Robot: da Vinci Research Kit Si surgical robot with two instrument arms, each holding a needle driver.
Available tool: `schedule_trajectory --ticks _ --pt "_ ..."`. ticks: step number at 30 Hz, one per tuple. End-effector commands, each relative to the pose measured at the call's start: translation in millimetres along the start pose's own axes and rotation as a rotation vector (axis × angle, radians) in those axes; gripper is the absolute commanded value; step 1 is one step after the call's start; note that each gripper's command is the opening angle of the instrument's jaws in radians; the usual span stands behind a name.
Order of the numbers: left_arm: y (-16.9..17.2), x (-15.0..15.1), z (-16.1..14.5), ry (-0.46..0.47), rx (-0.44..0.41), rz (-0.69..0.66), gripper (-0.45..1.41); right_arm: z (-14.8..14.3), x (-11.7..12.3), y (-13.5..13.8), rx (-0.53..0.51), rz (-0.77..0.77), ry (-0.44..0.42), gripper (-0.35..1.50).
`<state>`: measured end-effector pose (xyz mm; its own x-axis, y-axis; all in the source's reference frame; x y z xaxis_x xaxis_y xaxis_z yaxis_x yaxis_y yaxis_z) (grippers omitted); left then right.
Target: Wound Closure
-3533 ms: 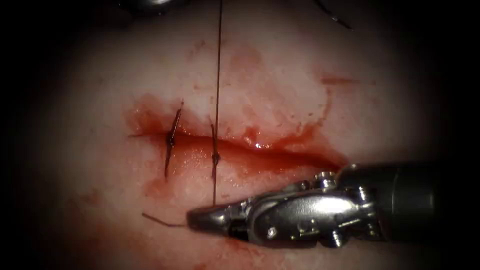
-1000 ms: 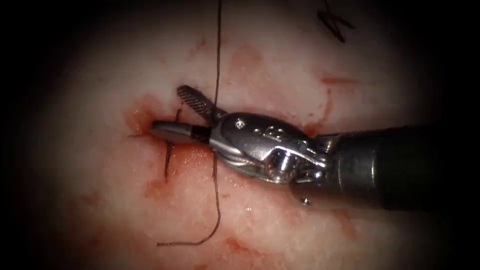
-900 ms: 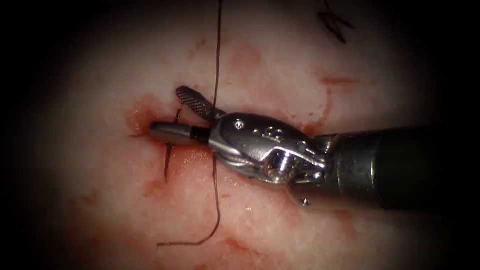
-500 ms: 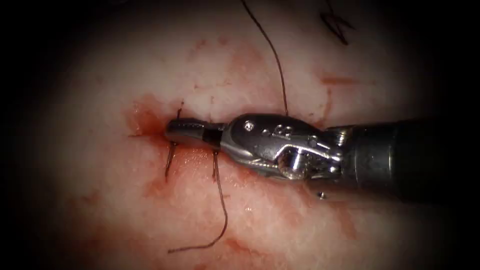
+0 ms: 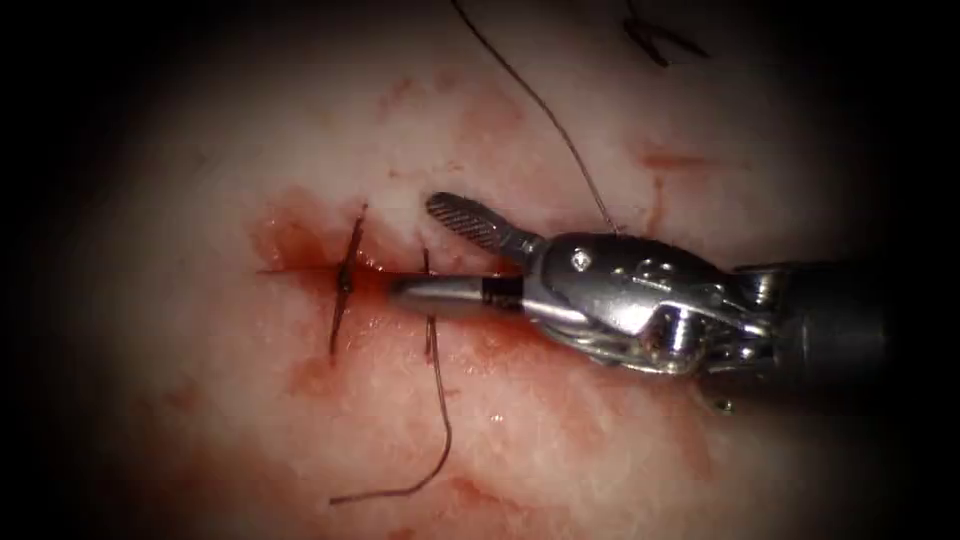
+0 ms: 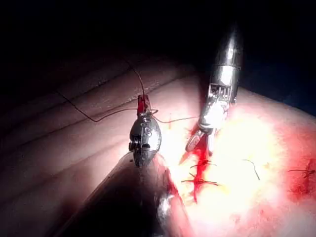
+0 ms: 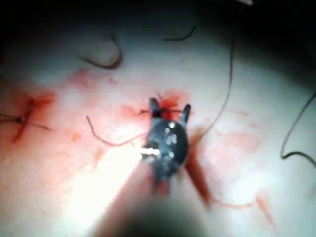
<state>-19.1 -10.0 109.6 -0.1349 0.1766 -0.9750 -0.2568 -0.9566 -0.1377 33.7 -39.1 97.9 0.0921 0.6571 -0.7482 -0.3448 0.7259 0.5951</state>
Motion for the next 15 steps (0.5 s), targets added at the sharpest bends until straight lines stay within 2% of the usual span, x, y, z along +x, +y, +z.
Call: schedule_trajectory --ticks 1,3,7,15 --pt "0.0 -1.3 0.7 -0.004 0.001 -0.003 -0.45 -1.6 -0.3 -0.2 0.008 -0.026 0.001 1.48" --pt "0.0 -3.3 0.9 -0.022 0.001 -0.008 -0.45 -3.9 0.0 -0.4 0.019 -0.036 -0.010 1.48" --pt "-0.1 -6.9 1.5 -0.039 0.006 -0.019 -0.45 -6.4 0.6 -0.9 0.026 -0.036 -0.018 1.48" --pt "1.2 -11.9 2.1 -0.088 -0.004 -0.074 -0.42 -6.8 0.6 -1.9 0.033 -0.042 -0.019 1.48"
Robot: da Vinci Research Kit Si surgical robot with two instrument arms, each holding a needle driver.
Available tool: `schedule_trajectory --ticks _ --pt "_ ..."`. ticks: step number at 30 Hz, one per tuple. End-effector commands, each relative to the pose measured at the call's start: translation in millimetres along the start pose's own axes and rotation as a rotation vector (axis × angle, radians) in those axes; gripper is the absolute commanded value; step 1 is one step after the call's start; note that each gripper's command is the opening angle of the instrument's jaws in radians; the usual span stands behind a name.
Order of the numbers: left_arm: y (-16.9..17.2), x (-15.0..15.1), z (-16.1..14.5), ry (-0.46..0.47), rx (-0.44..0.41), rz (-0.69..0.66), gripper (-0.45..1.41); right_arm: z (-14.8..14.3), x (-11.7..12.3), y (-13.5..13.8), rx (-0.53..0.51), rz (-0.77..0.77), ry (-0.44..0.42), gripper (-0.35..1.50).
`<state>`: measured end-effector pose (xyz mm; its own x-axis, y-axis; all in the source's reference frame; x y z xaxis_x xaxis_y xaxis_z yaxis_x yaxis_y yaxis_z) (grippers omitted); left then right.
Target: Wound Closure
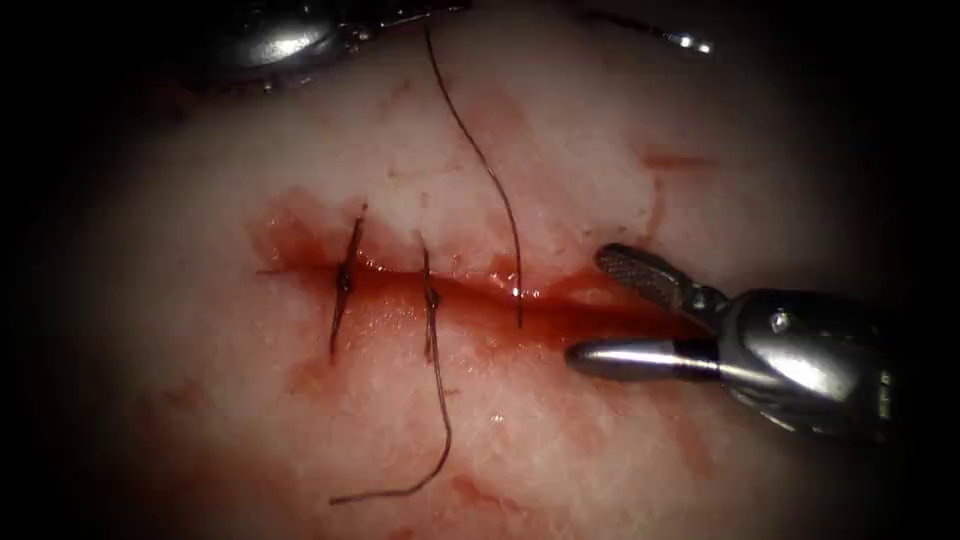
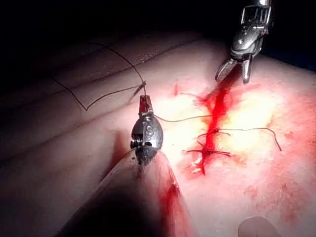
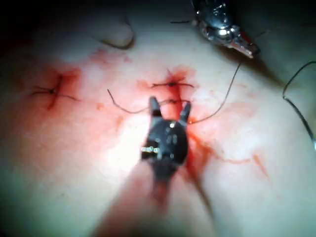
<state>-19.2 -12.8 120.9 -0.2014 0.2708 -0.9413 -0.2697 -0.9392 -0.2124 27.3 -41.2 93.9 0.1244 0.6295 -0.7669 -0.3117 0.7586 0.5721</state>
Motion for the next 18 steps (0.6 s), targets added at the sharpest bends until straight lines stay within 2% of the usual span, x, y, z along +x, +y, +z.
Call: schedule_trajectory --ticks 1,2,3,6,10,18 --pt "0.0 -0.7 0.6 -0.004 -0.008 -0.021 -0.16 0.8 -0.4 -0.3 0.003 -0.001 0.001 1.48" --pt "0.1 -0.9 0.5 -0.011 -0.012 -0.042 0.05 0.8 -0.4 -0.3 0.003 -0.001 0.001 1.48" --pt "0.1 -1.0 0.0 -0.032 -0.024 -0.110 0.47 0.8 -0.5 -0.3 0.003 -0.002 0.001 1.48" --pt "0.2 -0.5 -1.3 -0.068 -0.034 -0.204 0.96 0.8 -0.6 -0.3 0.003 -0.003 0.001 1.48" --pt "0.3 0.6 -3.7 -0.105 -0.028 -0.243 1.16 0.8 -0.7 -0.4 0.006 -0.004 0.001 1.48" --pt "1.1 3.0 -9.8 -0.166 -0.041 -0.251 1.23 0.8 -1.0 -0.6 0.016 -0.007 0.001 1.48"
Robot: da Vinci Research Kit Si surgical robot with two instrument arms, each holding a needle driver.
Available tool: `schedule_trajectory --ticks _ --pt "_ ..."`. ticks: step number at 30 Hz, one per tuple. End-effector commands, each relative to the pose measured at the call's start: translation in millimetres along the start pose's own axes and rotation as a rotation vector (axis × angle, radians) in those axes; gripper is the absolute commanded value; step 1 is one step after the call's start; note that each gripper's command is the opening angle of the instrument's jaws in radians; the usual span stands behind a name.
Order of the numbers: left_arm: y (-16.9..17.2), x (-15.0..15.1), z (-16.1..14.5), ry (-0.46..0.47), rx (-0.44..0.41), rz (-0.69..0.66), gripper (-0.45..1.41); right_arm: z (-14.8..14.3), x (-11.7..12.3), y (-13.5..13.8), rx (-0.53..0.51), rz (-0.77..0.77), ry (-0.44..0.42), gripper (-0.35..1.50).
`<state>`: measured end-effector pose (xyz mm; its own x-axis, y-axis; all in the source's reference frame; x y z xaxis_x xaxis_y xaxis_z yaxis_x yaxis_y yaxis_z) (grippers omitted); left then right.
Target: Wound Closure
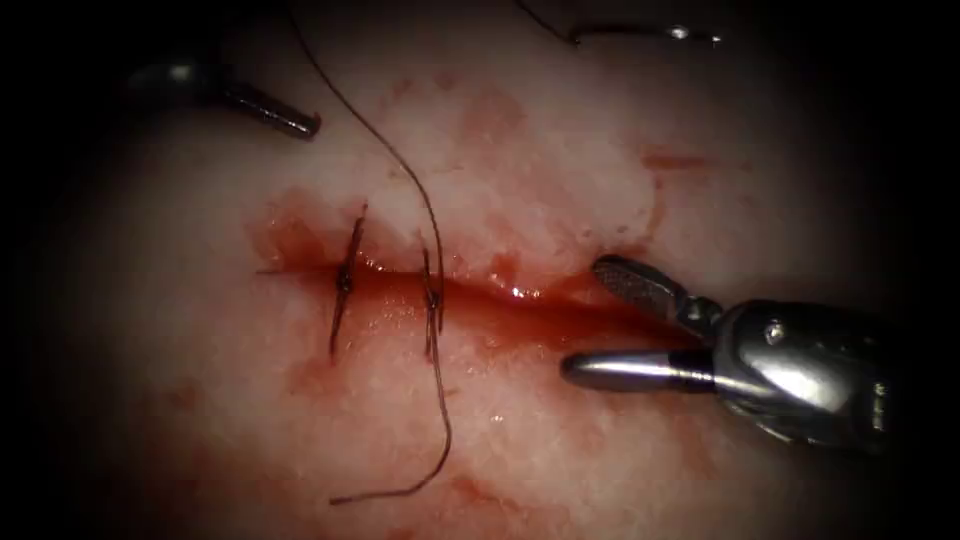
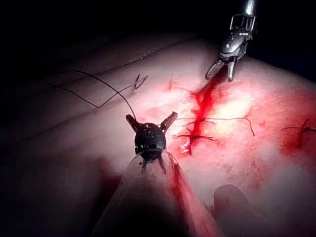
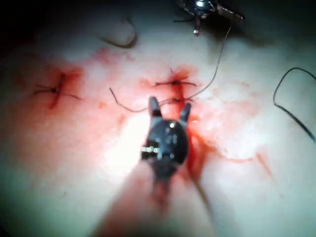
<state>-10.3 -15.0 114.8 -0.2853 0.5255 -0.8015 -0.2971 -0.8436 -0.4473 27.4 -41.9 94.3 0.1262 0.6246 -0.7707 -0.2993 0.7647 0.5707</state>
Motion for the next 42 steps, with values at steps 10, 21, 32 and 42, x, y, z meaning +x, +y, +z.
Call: schedule_trajectory --ticks 10,21,32,42 --pt "3.9 -4.3 -7.1 -0.239 -0.061 0.033 1.23 1.2 -0.4 -0.9 0.017 -0.002 0.000 1.48" --pt "6.5 -5.8 -9.1 -0.386 -0.109 0.050 1.18 1.6 -0.9 -1.4 0.032 -0.007 0.000 1.48" --pt "18.2 -4.1 1.1 -0.333 -0.176 0.093 0.99 1.7 -0.8 -1.4 0.029 -0.010 -0.029 1.46" --pt "22.1 -3.7 3.9 -0.397 -0.126 0.121 0.93 2.6 -0.6 -1.6 0.024 -0.026 -0.033 1.46"
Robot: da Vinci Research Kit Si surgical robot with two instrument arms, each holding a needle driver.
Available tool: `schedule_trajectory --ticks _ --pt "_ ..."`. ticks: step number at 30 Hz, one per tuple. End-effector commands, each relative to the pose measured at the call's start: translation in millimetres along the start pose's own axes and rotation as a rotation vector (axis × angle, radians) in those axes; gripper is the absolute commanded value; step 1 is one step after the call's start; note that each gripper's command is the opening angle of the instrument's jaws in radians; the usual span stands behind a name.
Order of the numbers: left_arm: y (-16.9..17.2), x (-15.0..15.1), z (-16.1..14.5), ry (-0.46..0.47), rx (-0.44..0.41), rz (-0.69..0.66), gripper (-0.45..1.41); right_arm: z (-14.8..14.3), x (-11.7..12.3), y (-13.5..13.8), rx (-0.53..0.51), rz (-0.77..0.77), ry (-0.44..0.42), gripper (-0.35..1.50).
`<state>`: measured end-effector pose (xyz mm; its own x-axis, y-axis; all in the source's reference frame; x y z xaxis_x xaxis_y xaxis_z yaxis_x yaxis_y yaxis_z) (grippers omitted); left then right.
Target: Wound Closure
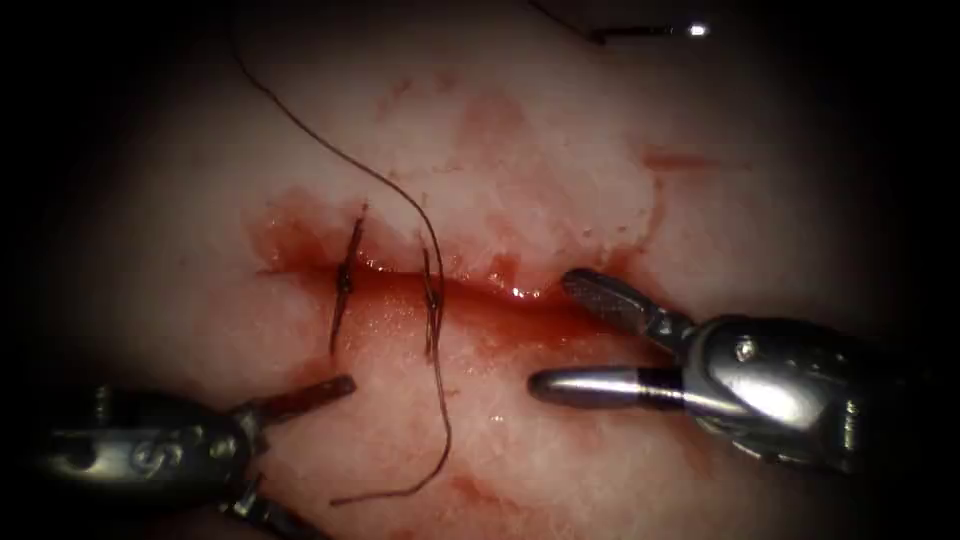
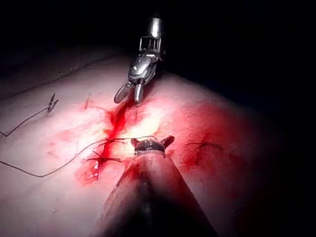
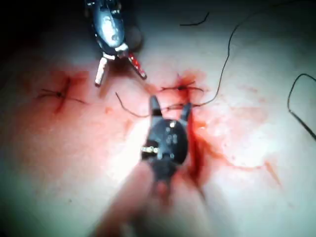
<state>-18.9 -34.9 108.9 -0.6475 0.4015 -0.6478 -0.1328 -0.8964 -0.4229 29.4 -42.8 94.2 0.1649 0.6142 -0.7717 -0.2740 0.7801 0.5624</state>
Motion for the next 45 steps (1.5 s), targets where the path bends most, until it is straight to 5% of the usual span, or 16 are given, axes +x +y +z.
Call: schedule_trajectory --ticks 1,14,18,22,29,37,45 --pt "0.2 -0.2 1.0 -0.008 0.009 0.000 0.93 0.9 -0.3 -0.3 0.006 -0.013 0.002 1.46" --pt "0.3 -2.4 3.4 -0.113 0.074 0.023 0.66 1.3 -0.1 -1.3 0.023 -0.040 -0.030 1.46" --pt "0.2 -2.3 3.5 -0.112 0.073 0.057 0.34 1.4 0.0 -1.5 0.024 -0.040 -0.030 1.46" --pt "0.0 -2.2 3.3 -0.111 0.080 0.127 -0.45 1.6 0.1 -1.6 0.023 -0.040 -0.029 1.46" --pt "-0.2 -2.0 2.2 -0.117 0.092 0.213 -0.45 1.6 0.0 -2.0 0.044 -0.085 -0.050 1.45" --pt "-2.2 0.4 -0.3 -0.094 0.139 0.209 -0.45 2.3 -0.7 -3.5 0.117 -0.386 -0.212 1.31" --pt "-3.0 1.1 -1.3 -0.092 0.162 0.201 -0.45 5.6 -0.9 -3.2 0.019 -0.541 -0.211 1.40"
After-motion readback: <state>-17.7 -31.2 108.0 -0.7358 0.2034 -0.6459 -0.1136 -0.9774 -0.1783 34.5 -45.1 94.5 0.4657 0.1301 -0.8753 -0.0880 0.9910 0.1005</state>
